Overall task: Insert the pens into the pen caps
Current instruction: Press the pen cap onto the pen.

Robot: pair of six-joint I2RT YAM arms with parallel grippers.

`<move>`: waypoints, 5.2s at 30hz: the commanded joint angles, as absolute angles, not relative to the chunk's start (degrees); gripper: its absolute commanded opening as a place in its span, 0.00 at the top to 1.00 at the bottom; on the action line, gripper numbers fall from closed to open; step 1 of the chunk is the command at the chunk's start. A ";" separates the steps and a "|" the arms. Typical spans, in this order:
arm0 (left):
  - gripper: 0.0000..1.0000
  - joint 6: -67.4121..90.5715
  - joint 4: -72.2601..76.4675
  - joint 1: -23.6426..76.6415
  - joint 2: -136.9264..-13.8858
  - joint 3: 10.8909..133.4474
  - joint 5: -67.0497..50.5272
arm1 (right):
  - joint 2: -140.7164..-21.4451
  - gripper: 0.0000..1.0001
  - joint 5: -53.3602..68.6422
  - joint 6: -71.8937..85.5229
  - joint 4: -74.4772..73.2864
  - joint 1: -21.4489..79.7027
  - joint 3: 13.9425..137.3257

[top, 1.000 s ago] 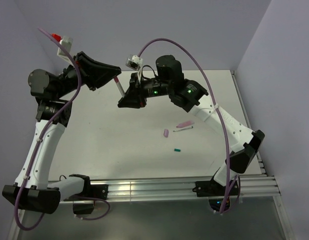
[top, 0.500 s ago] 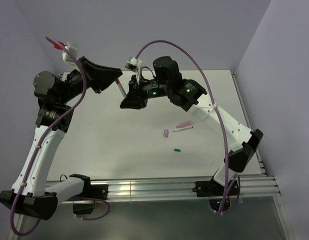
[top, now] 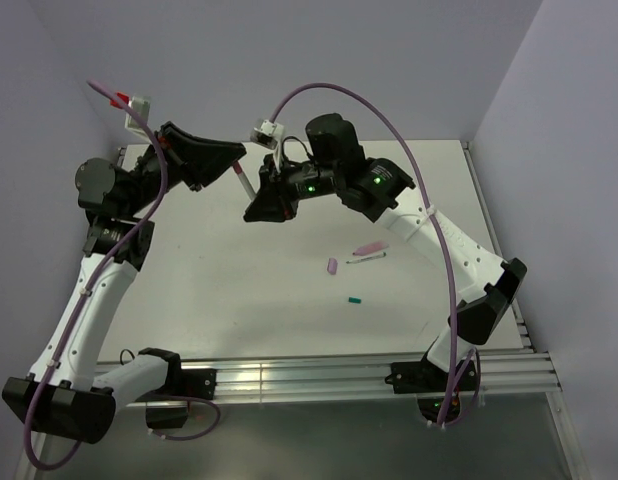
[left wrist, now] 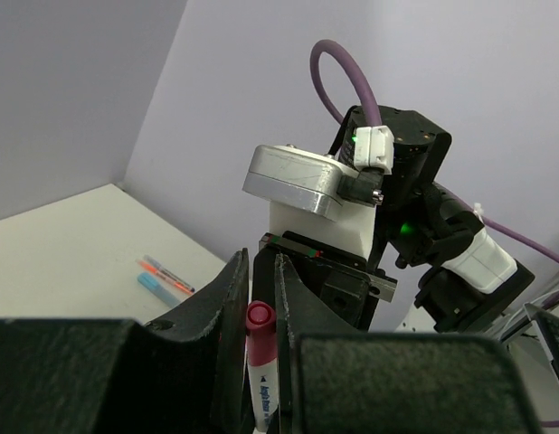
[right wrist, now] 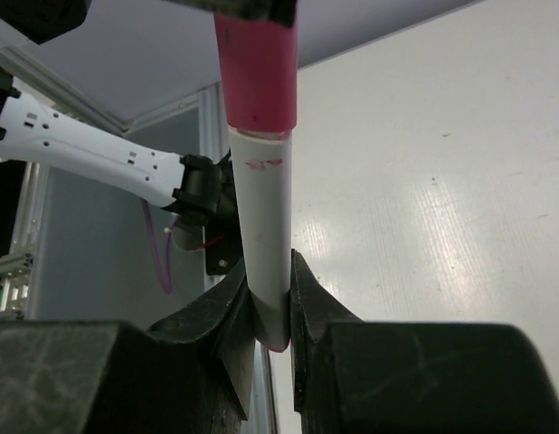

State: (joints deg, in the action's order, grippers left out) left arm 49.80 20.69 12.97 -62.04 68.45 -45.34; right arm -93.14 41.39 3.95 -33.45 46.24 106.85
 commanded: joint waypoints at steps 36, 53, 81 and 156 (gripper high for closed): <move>1.00 74.44 52.82 15.03 -59.24 45.01 -60.56 | -92.46 1.00 51.15 4.48 -23.38 46.23 116.72; 1.00 76.64 48.78 17.67 -57.39 41.75 -58.80 | -93.69 1.00 44.75 -2.72 -26.45 46.23 119.44; 1.00 61.88 32.69 20.74 -56.25 41.49 -55.71 | -95.10 1.00 36.64 -4.31 -27.86 47.29 119.79; 1.00 66.89 41.75 28.82 -58.01 34.54 -53.35 | -99.75 1.00 36.39 1.23 -24.26 44.74 126.48</move>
State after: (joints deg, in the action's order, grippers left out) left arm 65.69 52.80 20.23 -56.40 39.09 -27.20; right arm -99.33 39.18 -0.93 -60.10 46.13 118.93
